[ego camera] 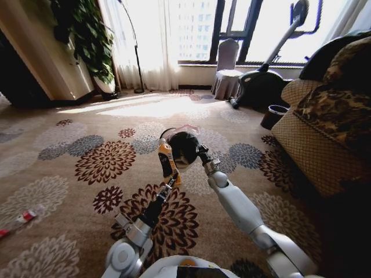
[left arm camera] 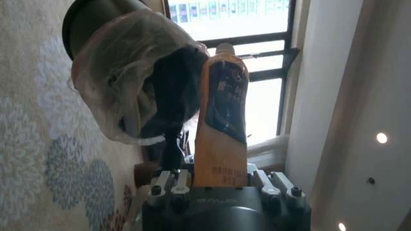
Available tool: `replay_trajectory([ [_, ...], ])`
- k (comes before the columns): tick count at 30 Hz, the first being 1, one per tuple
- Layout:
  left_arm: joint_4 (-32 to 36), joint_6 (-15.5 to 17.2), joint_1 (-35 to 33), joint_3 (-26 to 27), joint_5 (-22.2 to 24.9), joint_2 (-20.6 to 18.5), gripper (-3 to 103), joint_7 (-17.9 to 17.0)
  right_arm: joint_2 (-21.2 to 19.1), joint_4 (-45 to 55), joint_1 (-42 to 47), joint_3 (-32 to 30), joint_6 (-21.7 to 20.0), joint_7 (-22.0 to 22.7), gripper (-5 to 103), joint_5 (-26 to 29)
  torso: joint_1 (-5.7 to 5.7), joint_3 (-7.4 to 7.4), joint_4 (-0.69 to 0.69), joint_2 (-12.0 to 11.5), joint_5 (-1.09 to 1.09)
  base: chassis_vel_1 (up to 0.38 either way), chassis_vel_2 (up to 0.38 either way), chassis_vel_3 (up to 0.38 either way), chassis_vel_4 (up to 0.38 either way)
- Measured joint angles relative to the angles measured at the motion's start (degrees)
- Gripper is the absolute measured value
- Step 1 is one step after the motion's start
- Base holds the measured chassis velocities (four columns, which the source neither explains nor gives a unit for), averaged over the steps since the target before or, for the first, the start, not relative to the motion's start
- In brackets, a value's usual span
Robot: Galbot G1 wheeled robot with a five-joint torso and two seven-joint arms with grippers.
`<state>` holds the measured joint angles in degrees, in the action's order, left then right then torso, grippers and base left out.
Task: Pick up the trash from the ground and place it into the trash bin.
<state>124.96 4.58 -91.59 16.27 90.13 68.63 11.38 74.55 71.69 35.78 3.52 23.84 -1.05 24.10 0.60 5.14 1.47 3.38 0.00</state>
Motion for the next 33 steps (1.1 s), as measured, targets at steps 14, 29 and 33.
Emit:
replay_trajectory([
  [14,-8.5,0.7,11.8,-7.1,5.1,-1.8,42,-4.2,-5.9,9.4,3.9,3.3,0.6,0.0,0,2.9,0.0,0.0,0.01,0.0,0.0,0.0,0.0,0.0,0.0],
  [29,-11.5,-3.4,18.6,-4.0,16.9,2.2,49,-5.6,-6.3,10.4,6.1,2.5,1.5,0.0,0,3.7,0.0,0.0,0.01,0.0,0.01,0.0,0.0,0.0,0.0],
  [33,-13.0,-2.6,19.9,-4.2,13.3,2.0,64,-5.6,-7.0,11.3,6.9,2.0,1.5,0.0,0,4.0,0.0,0.0,0.01,0.0,0.0,0.0,0.0,0.0,0.0],
])
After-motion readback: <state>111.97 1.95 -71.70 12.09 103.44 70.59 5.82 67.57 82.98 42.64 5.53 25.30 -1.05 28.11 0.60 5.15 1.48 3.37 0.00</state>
